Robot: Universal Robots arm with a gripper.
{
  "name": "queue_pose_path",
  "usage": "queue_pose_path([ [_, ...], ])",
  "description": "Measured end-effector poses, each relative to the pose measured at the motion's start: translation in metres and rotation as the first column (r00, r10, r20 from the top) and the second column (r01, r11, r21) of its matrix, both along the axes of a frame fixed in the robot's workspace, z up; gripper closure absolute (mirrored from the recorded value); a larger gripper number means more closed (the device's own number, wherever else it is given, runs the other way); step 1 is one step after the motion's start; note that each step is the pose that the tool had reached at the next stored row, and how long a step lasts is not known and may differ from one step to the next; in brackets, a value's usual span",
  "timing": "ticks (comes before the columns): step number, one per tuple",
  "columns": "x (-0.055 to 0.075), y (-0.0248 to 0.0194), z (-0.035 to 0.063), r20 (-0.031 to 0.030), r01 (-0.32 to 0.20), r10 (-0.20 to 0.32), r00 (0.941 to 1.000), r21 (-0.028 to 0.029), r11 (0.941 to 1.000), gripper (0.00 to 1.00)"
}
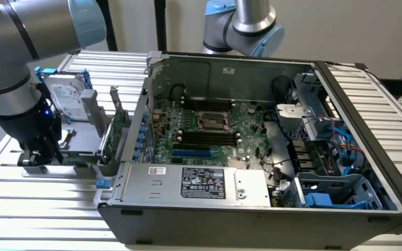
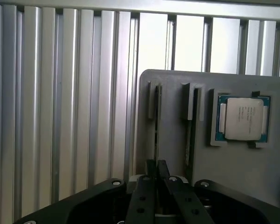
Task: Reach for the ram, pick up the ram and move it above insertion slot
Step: 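Pick up the ram and move it above insertion slot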
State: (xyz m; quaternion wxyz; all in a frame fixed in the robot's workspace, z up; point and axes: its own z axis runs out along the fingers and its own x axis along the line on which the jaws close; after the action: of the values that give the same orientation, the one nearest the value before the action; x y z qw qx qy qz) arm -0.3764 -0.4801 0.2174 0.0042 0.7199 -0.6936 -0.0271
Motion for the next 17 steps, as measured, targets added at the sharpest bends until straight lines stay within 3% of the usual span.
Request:
queue_pose_path([
  [5, 0.0, -0.0001, 0.0154, -0.0042, -0.003, 0.003, 1.0, 0.0, 1.0, 0.87],
  [9, 0.004, 0.0, 0.0323, -0.0115, -0.003, 0.003, 0.9999, 0.0, 1.0, 0.87],
  [17, 0.027, 0.0, 0.0688, -0.0228, -0.003, 0.003, 0.9997, -0.0002, 1.0, 0.87],
])
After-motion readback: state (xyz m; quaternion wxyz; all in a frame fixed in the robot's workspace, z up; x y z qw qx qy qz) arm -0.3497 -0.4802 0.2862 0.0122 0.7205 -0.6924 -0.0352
